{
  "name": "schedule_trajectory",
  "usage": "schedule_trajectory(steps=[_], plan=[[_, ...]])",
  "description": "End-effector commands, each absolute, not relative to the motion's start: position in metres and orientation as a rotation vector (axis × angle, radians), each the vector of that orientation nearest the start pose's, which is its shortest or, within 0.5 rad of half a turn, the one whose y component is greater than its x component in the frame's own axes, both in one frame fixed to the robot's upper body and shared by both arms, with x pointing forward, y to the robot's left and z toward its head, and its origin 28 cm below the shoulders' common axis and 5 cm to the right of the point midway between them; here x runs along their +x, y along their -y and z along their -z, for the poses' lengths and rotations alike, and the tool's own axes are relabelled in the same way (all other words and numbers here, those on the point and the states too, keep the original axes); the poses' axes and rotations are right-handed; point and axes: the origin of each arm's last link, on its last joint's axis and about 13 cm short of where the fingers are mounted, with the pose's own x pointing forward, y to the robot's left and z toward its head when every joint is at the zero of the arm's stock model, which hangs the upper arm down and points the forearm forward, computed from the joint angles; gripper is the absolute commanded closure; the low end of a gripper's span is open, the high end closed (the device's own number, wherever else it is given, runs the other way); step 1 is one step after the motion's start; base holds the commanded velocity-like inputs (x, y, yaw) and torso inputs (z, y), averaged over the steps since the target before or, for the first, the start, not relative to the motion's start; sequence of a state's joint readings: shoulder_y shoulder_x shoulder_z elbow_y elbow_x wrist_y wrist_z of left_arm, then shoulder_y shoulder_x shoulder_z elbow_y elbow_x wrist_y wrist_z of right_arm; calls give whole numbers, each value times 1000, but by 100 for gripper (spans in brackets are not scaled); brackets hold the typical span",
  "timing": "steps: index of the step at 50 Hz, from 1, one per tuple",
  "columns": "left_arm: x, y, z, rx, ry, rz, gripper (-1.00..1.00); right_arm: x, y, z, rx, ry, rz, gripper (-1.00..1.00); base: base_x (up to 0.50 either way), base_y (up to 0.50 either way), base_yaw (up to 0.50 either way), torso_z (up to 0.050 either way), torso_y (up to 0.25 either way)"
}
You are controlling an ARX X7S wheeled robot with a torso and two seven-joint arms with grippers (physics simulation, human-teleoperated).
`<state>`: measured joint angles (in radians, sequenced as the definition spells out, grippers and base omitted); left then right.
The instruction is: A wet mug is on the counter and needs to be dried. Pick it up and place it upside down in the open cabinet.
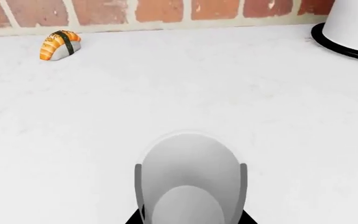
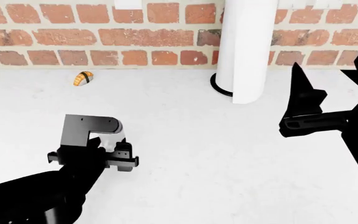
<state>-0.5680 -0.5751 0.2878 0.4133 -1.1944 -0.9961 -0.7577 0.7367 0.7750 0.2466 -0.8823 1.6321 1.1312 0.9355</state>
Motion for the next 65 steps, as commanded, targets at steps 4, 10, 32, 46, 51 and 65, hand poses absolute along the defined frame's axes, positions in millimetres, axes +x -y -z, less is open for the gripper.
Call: schedule_trajectory(steps=[4, 10, 32, 46, 51, 65], plan=[[232, -227, -202, 193, -193, 63, 100, 166, 153, -278, -92, 238, -52, -100, 0, 0, 0, 0, 0], [229, -231, -228, 392, -64, 52, 100, 168, 158, -288, -96, 235, -54, -100, 0, 0, 0, 0, 0], [235, -256, -300, 1127, 515, -245, 100, 183, 189, -349, -25, 36, -290, -100, 0, 0, 0, 0, 0], [230, -261, -319, 1352, 684, -304, 100, 188, 201, -367, -49, 6, -347, -100, 0, 0, 0, 0, 1], [229, -259, -321, 1431, 741, -303, 100, 187, 204, -373, -52, -1, -359, -100, 0, 0, 0, 0, 0], [236, -255, -316, 1654, 835, -292, 100, 191, 213, -371, 1, -113, -437, -100, 0, 0, 0, 0, 0]])
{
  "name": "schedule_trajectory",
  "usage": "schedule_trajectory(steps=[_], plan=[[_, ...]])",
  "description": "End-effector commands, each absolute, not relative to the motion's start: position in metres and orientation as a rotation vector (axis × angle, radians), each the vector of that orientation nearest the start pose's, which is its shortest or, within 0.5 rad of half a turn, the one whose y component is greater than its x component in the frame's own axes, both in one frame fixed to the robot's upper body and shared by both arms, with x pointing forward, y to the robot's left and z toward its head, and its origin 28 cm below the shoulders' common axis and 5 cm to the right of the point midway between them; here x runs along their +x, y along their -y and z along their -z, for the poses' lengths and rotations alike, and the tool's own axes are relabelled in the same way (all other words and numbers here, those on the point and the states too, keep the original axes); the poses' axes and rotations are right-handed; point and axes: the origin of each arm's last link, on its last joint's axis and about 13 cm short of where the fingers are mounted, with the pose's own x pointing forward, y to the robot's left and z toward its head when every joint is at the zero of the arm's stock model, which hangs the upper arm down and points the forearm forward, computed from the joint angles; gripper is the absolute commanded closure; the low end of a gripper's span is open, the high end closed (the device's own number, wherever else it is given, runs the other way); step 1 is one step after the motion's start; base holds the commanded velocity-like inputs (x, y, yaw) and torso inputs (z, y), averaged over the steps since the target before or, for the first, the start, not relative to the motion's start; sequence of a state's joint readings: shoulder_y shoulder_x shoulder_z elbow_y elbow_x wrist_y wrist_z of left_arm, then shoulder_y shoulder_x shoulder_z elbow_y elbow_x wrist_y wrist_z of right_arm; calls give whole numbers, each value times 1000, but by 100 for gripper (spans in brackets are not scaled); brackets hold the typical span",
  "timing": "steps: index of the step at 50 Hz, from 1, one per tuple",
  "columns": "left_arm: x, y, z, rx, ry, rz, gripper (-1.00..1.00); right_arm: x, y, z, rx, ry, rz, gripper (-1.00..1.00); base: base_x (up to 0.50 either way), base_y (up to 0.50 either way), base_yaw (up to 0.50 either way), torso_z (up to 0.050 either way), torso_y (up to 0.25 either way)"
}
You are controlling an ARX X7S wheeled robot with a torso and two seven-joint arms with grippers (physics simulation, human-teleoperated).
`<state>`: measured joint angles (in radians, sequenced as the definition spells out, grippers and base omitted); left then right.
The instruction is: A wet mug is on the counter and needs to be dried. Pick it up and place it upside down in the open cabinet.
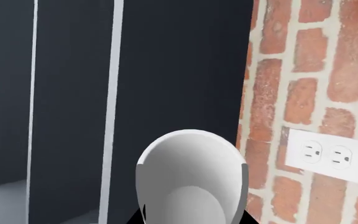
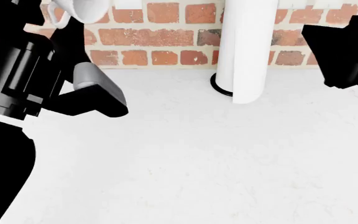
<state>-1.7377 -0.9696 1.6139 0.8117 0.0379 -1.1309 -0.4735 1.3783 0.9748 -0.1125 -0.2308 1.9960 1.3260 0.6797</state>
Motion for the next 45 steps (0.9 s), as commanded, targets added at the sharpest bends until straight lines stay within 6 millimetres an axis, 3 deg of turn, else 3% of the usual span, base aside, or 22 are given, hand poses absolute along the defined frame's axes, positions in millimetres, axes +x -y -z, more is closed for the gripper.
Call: schedule_trajectory(steps=[1, 15, 23, 45], plan=[[237, -254, -315, 1677, 848, -288, 100, 191, 214, -371, 16, -127, -437, -100, 0, 0, 0, 0, 0], [237, -252, -310, 1933, 1028, -316, 100, 184, 220, -381, 92, -187, -553, -100, 0, 0, 0, 0, 1], [236, -252, -304, 2078, 1143, -324, 100, 179, 222, -389, 44, -205, -629, -100, 0, 0, 0, 0, 0], [220, -246, -311, 2096, 1461, -435, 100, 168, 213, -405, -145, -301, -846, -100, 0, 0, 0, 0, 0]])
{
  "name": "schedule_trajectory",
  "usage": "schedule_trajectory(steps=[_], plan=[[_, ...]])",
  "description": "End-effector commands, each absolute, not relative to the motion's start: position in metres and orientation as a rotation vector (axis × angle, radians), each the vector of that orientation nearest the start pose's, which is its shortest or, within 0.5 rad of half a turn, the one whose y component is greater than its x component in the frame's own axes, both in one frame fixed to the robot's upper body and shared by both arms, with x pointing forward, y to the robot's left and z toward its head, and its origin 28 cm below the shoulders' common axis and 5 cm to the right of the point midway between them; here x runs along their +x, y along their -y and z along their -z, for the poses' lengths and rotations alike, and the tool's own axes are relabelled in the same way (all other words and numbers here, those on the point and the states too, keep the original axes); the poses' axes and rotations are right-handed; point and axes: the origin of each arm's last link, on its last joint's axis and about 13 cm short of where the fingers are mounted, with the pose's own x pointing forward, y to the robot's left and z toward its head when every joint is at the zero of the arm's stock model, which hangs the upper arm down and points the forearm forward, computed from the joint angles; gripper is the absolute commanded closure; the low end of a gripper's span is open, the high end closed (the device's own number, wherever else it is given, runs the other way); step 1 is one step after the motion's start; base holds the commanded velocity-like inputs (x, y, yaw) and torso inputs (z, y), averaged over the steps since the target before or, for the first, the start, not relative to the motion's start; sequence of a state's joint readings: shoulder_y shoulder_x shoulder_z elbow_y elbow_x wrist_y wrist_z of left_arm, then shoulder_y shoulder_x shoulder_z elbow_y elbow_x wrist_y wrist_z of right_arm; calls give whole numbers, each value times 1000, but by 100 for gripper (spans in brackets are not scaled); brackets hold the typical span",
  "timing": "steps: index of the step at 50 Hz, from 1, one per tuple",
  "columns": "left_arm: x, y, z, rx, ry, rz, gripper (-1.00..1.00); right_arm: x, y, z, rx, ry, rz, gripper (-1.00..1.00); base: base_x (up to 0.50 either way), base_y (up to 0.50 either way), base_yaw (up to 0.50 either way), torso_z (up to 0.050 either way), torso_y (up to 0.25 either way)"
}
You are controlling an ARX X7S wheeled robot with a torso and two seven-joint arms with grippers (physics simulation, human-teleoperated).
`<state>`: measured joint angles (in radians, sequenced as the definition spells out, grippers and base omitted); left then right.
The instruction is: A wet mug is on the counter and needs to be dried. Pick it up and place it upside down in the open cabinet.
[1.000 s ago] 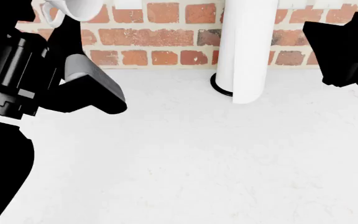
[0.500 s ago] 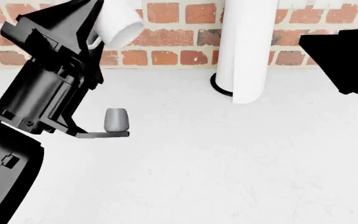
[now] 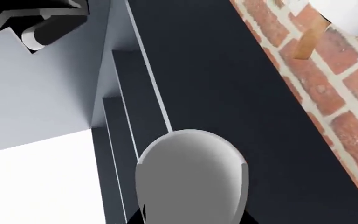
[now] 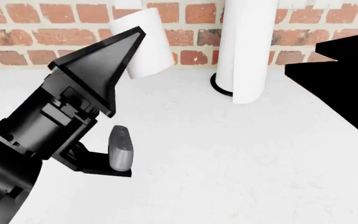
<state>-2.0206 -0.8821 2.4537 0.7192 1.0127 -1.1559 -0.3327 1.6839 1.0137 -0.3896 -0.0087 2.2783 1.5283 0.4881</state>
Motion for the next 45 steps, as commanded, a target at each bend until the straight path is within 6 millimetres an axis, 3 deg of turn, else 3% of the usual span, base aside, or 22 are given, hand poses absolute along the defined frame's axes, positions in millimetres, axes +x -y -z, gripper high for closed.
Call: schedule_trajectory(steps=[1, 14, 30, 45], plan=[[219, -246, -311, 2096, 1466, -437, 100, 167, 212, -406, -152, -302, -864, -100, 0, 0, 0, 0, 0], [212, -243, -309, 2086, 1566, -463, 100, 166, 195, -410, -237, -325, -988, -100, 0, 0, 0, 0, 0], [225, -247, -285, 2122, 1551, -420, 100, 173, 177, -411, -255, -334, -1103, -100, 0, 0, 0, 0, 0], [223, -249, -281, 2114, 1551, -414, 100, 173, 167, -419, -278, -306, -1169, -100, 0, 0, 0, 0, 0]])
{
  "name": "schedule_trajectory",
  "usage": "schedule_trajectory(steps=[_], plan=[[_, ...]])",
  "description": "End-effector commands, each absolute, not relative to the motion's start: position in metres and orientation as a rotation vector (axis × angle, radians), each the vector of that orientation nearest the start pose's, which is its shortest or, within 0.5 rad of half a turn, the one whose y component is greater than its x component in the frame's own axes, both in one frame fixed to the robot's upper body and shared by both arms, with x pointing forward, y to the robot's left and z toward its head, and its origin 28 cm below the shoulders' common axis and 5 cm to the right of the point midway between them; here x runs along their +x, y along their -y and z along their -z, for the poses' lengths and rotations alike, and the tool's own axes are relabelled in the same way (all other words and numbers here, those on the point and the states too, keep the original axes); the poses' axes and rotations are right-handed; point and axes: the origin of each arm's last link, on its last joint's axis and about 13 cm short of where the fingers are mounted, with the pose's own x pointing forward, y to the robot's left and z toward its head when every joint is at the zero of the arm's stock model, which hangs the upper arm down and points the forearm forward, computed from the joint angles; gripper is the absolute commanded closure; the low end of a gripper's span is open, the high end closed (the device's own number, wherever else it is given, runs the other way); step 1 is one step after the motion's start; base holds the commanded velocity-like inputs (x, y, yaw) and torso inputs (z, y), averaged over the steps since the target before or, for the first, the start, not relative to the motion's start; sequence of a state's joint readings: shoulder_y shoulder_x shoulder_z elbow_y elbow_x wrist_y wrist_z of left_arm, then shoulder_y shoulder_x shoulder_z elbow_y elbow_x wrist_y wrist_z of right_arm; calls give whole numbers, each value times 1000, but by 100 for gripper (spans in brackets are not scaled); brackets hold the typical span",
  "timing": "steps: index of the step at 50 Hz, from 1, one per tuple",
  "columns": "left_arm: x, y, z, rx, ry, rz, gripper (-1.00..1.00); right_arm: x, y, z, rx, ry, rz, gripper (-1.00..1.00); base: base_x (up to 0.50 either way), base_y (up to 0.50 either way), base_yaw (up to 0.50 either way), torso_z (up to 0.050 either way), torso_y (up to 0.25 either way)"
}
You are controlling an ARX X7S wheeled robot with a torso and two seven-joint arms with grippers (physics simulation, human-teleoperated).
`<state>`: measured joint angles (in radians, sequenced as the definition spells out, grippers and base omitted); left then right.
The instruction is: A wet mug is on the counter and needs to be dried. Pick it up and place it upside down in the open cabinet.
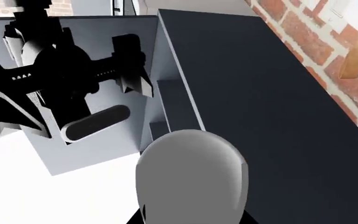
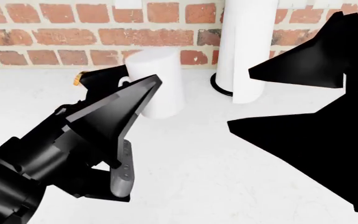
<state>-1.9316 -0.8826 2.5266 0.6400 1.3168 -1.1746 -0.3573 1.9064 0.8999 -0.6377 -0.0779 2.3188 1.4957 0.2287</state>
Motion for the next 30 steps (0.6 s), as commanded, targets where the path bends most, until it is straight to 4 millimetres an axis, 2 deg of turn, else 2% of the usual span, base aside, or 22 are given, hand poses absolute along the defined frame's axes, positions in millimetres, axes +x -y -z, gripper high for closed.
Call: schedule_trajectory(steps=[1, 9, 25, 30], plan=[[223, -249, -281, -2887, -2124, 565, 100, 173, 167, -419, -279, -307, -1170, -100, 0, 0, 0, 0, 0], [212, -246, -288, -2849, -2167, 588, 100, 174, 166, -417, -292, -295, -1182, -100, 0, 0, 0, 0, 1], [197, -241, -282, -2826, -2223, 579, 100, 182, 161, -414, -285, -277, -1198, -100, 0, 0, 0, 1, 0], [198, -238, -280, -2823, -2247, 574, 100, 187, 158, -411, -263, -277, -1213, -100, 0, 0, 0, 0, 0]])
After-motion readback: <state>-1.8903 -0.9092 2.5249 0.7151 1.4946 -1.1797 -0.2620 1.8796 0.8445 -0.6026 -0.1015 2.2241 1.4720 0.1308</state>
